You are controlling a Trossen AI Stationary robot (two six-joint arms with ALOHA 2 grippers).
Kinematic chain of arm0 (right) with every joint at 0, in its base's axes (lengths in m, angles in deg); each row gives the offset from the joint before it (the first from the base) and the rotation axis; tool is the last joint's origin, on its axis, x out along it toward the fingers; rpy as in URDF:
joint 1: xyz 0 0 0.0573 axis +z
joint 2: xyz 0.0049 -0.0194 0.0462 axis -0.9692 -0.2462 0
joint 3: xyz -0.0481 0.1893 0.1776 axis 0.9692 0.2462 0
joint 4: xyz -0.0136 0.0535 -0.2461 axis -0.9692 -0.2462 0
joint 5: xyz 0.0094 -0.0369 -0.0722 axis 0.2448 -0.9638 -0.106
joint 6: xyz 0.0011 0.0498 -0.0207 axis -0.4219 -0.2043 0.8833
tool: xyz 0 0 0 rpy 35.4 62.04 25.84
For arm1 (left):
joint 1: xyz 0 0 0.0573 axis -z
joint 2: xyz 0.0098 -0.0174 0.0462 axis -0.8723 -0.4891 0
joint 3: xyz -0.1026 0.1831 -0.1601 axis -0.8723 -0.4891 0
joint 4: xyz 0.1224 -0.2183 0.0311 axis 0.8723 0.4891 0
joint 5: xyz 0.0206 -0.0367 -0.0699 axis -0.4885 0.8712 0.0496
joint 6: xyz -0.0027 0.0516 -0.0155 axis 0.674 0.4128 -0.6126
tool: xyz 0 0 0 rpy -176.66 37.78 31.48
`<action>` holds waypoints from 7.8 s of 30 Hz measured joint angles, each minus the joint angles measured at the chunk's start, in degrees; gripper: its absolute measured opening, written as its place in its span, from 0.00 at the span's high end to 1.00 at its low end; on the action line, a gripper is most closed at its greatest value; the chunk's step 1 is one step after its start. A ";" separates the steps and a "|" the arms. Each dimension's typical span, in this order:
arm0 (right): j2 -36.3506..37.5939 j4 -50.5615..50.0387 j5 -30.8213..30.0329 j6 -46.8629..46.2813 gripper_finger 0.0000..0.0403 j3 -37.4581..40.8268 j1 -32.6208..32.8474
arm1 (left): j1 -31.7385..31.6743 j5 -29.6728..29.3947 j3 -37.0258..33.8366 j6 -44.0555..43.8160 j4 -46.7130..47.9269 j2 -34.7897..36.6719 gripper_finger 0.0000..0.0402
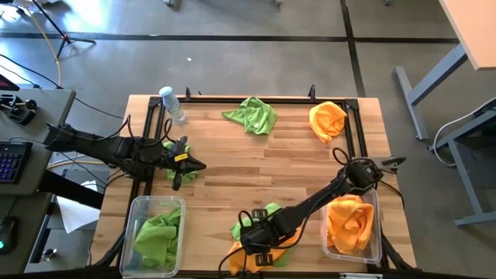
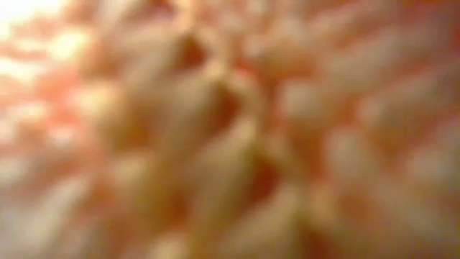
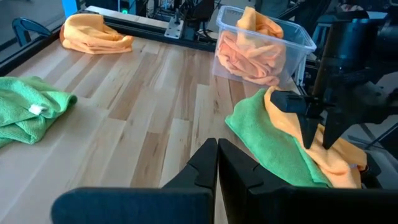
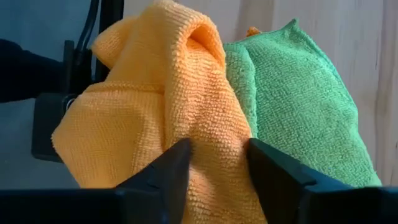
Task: Sort microfiber towel by color & place in baskets
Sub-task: Put the yellow towel into the right transparent bin, then put the green towel into the left transparent bin
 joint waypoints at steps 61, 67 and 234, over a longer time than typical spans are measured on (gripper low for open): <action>48.90 -44.03 16.80 -79.87 1.00 21.25 35.25 | -0.02 -0.53 0.04 1.58 1.14 0.00 1.00; 50.28 -44.03 -10.48 -79.15 1.00 24.56 35.55 | -0.07 -1.05 0.04 8.06 1.13 -0.01 1.00; 81.95 33.84 21.05 16.75 1.00 80.67 -58.37 | -36.29 1.64 61.18 -19.19 27.55 -85.77 0.91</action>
